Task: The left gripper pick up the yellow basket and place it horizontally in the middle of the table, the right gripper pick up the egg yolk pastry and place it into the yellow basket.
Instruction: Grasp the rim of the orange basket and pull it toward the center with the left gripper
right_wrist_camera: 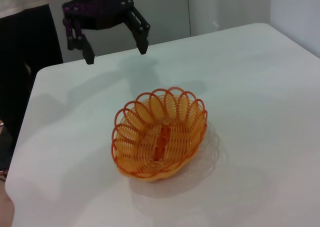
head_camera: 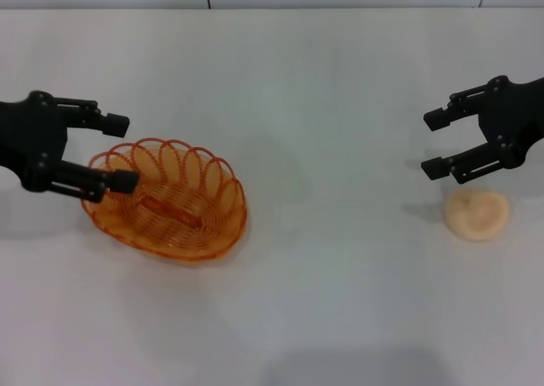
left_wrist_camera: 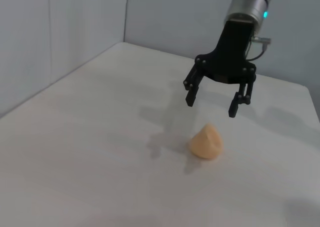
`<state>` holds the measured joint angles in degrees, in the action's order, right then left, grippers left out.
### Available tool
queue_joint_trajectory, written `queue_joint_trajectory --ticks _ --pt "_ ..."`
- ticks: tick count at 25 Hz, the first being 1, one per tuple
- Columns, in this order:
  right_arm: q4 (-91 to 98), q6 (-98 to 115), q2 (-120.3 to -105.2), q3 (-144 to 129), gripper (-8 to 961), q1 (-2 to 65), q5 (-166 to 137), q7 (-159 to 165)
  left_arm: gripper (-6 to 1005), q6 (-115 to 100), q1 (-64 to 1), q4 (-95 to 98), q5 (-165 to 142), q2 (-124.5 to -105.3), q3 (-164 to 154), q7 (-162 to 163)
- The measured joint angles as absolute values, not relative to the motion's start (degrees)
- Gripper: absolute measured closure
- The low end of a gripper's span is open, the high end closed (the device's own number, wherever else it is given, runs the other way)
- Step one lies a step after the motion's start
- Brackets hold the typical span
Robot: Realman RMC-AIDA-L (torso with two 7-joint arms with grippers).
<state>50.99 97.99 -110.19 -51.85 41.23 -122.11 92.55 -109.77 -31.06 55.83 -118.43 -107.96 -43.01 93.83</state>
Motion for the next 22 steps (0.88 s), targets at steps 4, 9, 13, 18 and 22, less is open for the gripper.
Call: queue_joint_trajectory --ticks 4,9,13,18,22 --pt "51.0 97.8 -110.19 -51.8 186 40.8 -122.1 92.5 139 -109.6 -30.3 63.0 -121.1 -109.54 -43.0 105.2" --pt "51.1 97.2 -110.13 -51.9 186 40.1 -122.1 91.5 139 -109.9 -30.2 72.5 -128.3 -111.33 -43.2 123.7" --pt "51.1 97.0 -110.27 -51.9 186 39.8 -122.0 90.4 139 -109.2 -31.7 73.6 -132.2 -110.42 -43.3 134.5" --pt "50.8 96.9 -110.44 -51.9 186 39.5 -122.0 89.5 140 -107.6 -33.7 73.8 -140.4 -110.2 -43.5 138.1" --pt "50.9 96.7 -110.71 -51.9 186 39.1 -122.0 88.8 140 -105.5 -35.0 72.6 -147.3 -111.32 -44.7 139.0"
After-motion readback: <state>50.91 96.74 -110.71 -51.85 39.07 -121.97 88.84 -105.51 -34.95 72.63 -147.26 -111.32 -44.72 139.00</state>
